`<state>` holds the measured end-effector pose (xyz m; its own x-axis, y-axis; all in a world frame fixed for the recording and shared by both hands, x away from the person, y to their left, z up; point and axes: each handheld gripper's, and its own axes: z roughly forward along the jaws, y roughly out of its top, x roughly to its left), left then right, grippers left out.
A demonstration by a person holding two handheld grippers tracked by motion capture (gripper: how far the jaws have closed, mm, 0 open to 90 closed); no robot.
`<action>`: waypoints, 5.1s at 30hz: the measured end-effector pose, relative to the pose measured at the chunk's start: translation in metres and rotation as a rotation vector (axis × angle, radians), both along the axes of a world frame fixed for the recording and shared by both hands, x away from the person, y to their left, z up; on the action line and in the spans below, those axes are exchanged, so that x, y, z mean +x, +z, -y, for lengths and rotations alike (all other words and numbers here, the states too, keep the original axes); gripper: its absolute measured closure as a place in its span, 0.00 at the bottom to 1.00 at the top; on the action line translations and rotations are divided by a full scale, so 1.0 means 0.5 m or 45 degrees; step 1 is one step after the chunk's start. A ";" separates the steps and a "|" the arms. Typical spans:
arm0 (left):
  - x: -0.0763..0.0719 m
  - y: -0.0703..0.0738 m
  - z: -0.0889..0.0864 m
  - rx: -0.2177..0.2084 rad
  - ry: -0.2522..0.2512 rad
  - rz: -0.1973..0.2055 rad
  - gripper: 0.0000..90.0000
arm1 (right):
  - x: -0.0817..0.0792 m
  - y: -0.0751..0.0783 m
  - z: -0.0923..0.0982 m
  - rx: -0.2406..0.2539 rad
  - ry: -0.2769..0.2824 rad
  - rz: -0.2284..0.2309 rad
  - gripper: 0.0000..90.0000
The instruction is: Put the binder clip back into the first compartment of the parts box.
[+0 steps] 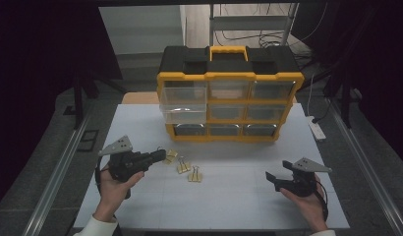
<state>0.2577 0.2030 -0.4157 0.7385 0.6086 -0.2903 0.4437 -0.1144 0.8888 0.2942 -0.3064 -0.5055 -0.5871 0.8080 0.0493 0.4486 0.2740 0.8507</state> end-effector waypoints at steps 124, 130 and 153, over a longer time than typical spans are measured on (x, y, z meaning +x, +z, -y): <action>0.104 0.246 0.038 -0.053 0.106 0.247 0.17 | 0.001 -0.003 -0.001 -0.013 -0.007 -0.001 0.20; 0.082 0.205 0.019 -0.040 0.111 0.209 0.18 | 0.002 -0.003 -0.003 -0.016 0.009 -0.003 0.20; 0.057 0.049 0.032 0.097 0.097 0.025 0.20 | 0.003 -0.006 -0.004 -0.022 0.017 -0.013 0.20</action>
<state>0.2862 0.1870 -0.3912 0.6945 0.6828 -0.2270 0.4365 -0.1490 0.8873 0.2957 -0.3044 -0.5085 -0.5972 0.8011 0.0410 0.4533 0.2948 0.8412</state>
